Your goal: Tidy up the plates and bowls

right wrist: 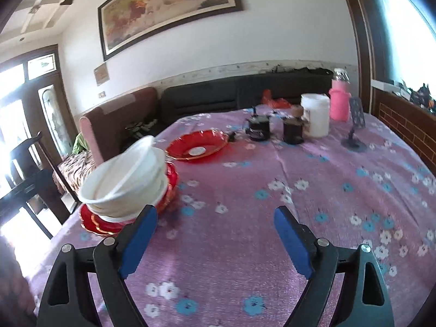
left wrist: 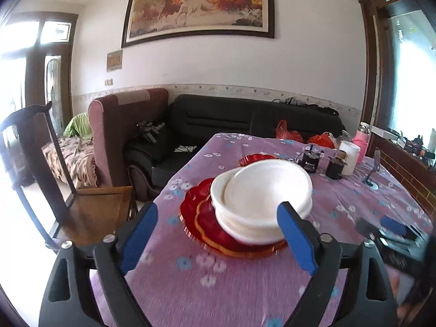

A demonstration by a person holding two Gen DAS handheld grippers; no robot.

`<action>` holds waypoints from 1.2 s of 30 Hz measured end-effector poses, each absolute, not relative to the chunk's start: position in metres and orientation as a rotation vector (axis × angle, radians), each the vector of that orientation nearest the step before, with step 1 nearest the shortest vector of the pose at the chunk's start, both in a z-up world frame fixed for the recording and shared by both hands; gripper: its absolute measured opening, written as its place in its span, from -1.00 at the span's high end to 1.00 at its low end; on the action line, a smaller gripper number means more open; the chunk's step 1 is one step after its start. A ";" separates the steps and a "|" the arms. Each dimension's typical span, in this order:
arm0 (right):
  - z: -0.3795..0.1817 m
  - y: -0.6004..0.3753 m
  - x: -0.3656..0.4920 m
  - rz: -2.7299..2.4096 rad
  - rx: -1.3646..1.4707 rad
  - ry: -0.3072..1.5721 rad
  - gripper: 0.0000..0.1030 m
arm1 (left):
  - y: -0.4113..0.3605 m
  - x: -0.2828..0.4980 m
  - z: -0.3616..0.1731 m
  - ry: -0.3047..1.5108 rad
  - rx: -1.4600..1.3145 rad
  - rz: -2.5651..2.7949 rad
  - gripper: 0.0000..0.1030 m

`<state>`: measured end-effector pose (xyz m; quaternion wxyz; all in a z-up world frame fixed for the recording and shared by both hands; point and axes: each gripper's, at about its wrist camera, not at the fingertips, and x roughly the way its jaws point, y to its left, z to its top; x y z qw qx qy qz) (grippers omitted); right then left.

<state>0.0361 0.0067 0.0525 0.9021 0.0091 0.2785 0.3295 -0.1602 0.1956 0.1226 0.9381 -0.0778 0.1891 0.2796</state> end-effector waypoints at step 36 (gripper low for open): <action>0.056 -0.005 0.009 0.719 -0.051 0.482 -0.86 | 0.132 -0.207 0.136 0.539 0.037 0.754 -1.00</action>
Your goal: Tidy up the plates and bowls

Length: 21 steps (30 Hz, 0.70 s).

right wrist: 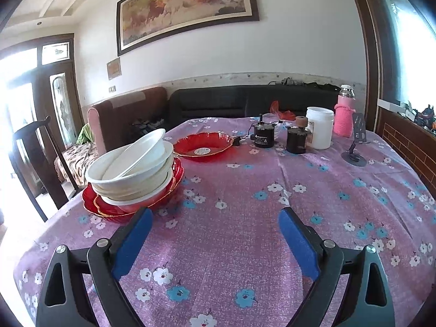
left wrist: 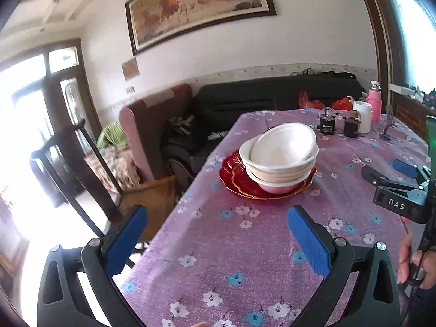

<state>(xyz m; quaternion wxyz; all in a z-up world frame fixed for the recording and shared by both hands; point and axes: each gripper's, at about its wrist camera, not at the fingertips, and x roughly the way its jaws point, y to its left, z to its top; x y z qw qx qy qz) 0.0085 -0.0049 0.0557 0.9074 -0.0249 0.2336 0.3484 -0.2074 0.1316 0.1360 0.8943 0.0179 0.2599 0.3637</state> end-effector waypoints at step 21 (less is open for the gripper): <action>0.064 -0.007 -0.020 0.722 -0.125 0.360 -0.97 | 0.131 -0.193 0.107 0.574 0.028 0.760 -1.00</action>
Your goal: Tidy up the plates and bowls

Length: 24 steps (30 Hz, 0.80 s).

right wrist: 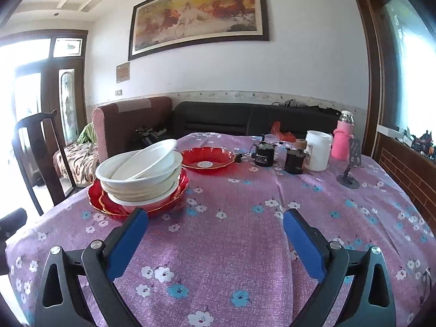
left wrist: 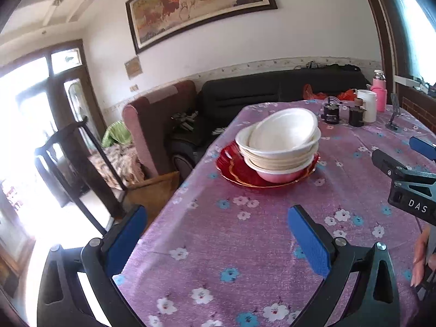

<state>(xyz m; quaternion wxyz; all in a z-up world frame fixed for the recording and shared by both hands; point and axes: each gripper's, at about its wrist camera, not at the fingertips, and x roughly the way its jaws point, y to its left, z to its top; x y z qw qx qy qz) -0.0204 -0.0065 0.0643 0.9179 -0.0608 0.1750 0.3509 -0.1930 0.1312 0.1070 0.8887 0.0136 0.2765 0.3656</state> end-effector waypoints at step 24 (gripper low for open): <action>0.072 -0.002 -0.047 0.800 -0.154 0.280 -0.99 | 0.169 -0.148 0.061 0.698 -0.070 0.747 -1.00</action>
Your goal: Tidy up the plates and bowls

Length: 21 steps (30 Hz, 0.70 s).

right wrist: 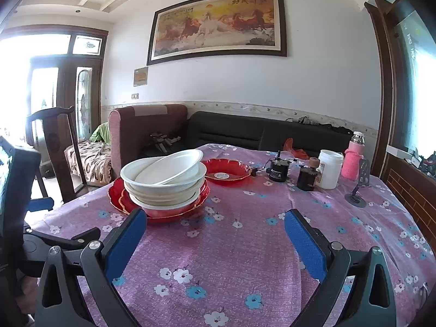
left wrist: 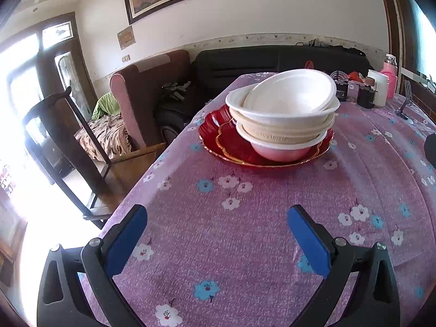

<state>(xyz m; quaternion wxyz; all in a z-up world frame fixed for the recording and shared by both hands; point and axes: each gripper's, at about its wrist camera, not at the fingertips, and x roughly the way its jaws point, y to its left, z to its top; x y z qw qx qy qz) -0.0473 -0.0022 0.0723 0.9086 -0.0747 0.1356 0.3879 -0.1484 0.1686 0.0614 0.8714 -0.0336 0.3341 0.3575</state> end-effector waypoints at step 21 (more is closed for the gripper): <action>0.072 -0.001 -0.045 0.797 -0.155 0.291 -0.99 | 0.169 -0.145 0.059 0.698 -0.074 0.728 -1.00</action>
